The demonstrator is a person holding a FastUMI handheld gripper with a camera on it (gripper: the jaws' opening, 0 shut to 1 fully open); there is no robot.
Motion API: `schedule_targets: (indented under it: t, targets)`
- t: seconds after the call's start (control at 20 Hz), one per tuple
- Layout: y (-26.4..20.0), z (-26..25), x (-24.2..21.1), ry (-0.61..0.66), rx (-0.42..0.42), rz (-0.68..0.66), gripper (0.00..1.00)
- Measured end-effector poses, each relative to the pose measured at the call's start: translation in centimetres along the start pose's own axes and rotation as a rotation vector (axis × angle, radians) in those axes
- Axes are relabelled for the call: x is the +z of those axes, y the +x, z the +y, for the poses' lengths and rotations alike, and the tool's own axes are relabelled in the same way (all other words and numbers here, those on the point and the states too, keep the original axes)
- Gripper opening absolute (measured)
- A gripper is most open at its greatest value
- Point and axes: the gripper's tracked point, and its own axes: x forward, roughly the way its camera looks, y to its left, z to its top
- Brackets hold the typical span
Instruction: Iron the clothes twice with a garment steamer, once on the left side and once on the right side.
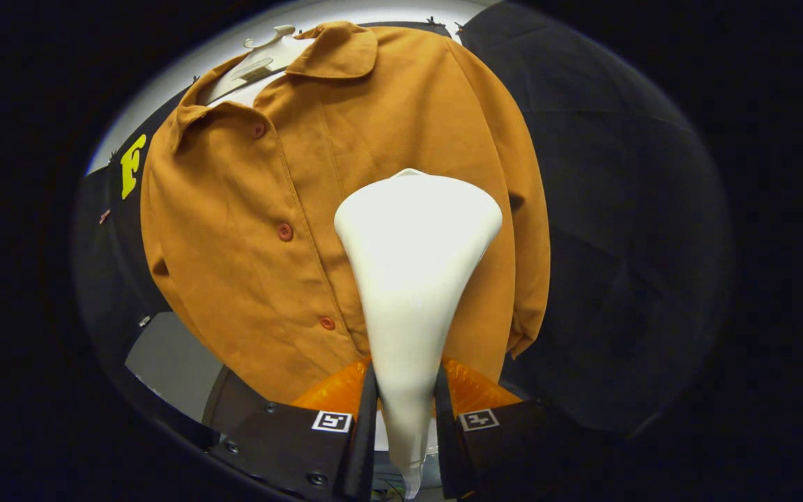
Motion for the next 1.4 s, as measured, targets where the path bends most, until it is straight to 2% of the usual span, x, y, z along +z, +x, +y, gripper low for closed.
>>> schedule_targets:
  t: [0.5,0.9,1.15,1.4]
  targets:
    - [2.8,-3.6,-7.9,0.047,-0.091,0.166,0.41]
    - [2.3,-4.5,-12.8,0.096,-0.156,0.278,0.42]
    - [-1.1,-2.7,-11.3,0.07,-0.186,0.218,0.41]
    - [-5.5,1.0,-5.9,-0.001,-0.191,0.075,0.41]
